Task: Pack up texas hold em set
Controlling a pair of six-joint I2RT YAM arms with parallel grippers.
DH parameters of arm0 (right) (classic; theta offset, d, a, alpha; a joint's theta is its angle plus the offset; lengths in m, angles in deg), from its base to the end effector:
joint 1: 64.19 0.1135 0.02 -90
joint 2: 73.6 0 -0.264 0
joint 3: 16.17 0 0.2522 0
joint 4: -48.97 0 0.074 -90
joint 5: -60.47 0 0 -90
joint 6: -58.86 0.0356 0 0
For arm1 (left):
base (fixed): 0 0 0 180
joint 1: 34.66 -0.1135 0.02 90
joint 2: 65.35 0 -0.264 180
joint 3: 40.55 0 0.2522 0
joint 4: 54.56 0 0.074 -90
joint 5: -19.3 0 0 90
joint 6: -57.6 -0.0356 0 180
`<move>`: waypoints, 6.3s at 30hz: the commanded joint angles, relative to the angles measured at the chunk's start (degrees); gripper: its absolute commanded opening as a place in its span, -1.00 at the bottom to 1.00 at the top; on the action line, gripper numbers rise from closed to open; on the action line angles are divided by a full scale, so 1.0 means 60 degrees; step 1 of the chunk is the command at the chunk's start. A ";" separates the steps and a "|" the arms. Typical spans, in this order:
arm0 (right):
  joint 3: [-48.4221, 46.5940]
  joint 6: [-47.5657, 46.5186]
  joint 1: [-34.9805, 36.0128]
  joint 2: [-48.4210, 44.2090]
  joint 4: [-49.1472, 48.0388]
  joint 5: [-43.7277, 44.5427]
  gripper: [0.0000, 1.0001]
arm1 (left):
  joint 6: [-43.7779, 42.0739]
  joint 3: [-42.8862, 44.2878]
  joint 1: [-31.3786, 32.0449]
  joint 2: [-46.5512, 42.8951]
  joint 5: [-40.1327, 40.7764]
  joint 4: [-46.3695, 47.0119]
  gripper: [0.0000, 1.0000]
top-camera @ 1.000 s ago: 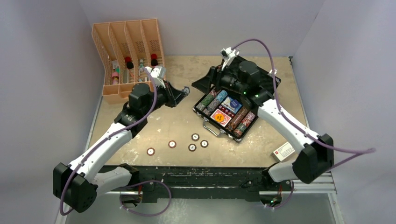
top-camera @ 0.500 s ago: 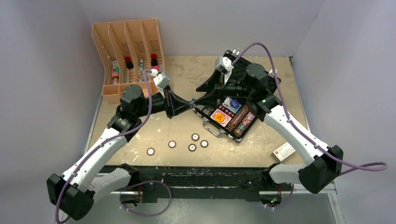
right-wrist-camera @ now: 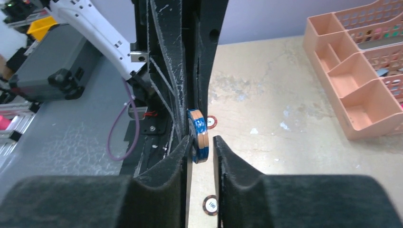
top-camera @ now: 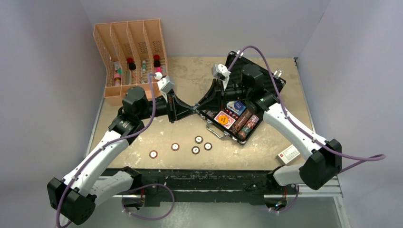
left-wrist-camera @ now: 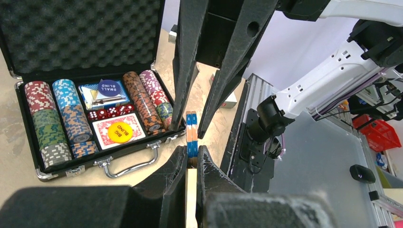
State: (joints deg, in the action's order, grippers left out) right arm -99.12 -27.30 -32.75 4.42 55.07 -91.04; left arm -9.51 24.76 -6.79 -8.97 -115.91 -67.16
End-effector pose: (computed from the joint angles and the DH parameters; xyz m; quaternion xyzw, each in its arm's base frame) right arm 0.2460 0.1871 0.3916 -0.4940 0.5107 0.5303 0.4625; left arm 0.1843 -0.1260 0.3661 0.2920 0.6613 -0.5240 0.4504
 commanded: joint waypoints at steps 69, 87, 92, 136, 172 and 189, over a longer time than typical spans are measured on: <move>-0.0959 -0.1420 0.0420 0.3791 0.3664 0.9143 -1.00 | -0.0377 0.0174 -0.0018 -0.0647 1.0987 -0.2637 0.11; -0.0741 -0.1717 0.0943 0.3594 0.3657 0.9866 -0.37 | -0.0375 0.0176 -0.0018 -0.0606 1.0967 -0.2650 0.11; -0.0808 -0.1422 0.0955 0.3398 0.3629 0.9727 -0.40 | -0.0327 0.0179 -0.0021 -0.0597 1.0976 -0.2650 0.11; -0.0987 0.2525 0.3946 0.5410 0.5407 1.1196 0.06 | 0.0681 0.0194 -0.0031 -0.1011 1.2485 -0.2857 0.34; -0.1223 0.7408 0.2954 0.1967 0.1259 1.1593 -0.28 | 0.2095 -0.1336 -0.0018 -0.0798 0.8962 -0.1039 0.42; -0.0985 0.8630 0.2194 0.1531 0.0654 0.9847 -0.28 | 0.2702 -0.1913 -0.0018 -0.0460 0.6434 0.1224 0.25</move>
State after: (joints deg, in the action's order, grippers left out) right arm -105.39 22.68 -19.53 16.42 63.23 -29.25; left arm 4.55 13.96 -6.83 -11.97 -72.86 -67.70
